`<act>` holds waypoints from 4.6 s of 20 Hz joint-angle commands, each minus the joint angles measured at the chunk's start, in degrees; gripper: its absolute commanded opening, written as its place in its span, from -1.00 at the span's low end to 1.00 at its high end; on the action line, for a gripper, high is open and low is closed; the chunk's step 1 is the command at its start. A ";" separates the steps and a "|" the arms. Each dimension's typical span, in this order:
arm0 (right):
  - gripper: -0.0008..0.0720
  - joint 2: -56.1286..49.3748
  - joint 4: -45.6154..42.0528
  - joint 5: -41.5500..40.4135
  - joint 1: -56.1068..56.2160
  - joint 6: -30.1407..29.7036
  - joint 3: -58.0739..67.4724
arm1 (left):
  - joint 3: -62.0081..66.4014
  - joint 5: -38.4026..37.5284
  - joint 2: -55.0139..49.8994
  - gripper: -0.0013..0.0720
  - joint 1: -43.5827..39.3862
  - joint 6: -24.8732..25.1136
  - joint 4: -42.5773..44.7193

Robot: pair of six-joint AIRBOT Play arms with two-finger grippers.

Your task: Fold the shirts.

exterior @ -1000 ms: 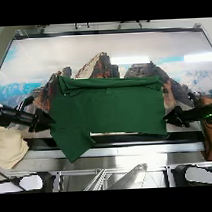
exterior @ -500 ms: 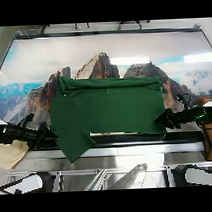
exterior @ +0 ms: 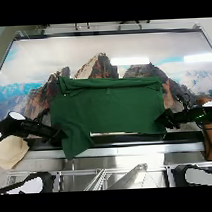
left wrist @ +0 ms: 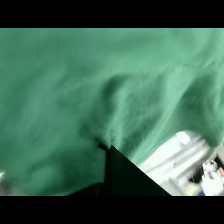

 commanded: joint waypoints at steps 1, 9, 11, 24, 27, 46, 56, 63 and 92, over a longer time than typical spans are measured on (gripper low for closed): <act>0.02 0.04 -2.40 -2.78 -0.57 0.04 0.04 | 5.60 -3.54 0.07 -0.91 -0.85 -0.22 2.34; -0.93 0.33 -2.56 4.70 -3.91 0.98 0.04 | 4.55 -9.57 0.11 -0.91 5.51 -1.81 4.90; -0.92 1.62 -5.01 5.20 -5.18 3.48 0.04 | 4.46 -11.98 0.28 -0.91 6.91 -1.79 5.40; -0.92 -0.17 19.80 -7.26 0.04 0.59 21.11 | 38.66 -9.16 -7.10 -0.91 3.98 0.39 -18.25; -0.92 -9.07 19.78 -11.45 3.06 1.16 30.58 | 54.38 -8.72 -20.13 -0.90 0.24 -1.44 -18.18; 0.85 -25.18 4.42 -6.88 -1.62 2.91 45.42 | 81.33 -15.26 -39.54 0.31 4.87 -3.96 -17.86; -0.92 -30.23 14.43 -5.66 6.23 2.62 45.48 | 78.97 -16.65 -38.10 -0.91 -7.56 -0.11 -23.10; -0.93 -22.49 30.93 10.03 3.91 -2.16 46.18 | 78.97 0.48 -38.62 -0.91 -27.89 -5.99 -4.46; 0.69 -46.31 44.30 -36.20 65.09 -15.47 84.67 | 80.35 -11.82 -17.84 -0.91 -2.51 -2.86 -29.62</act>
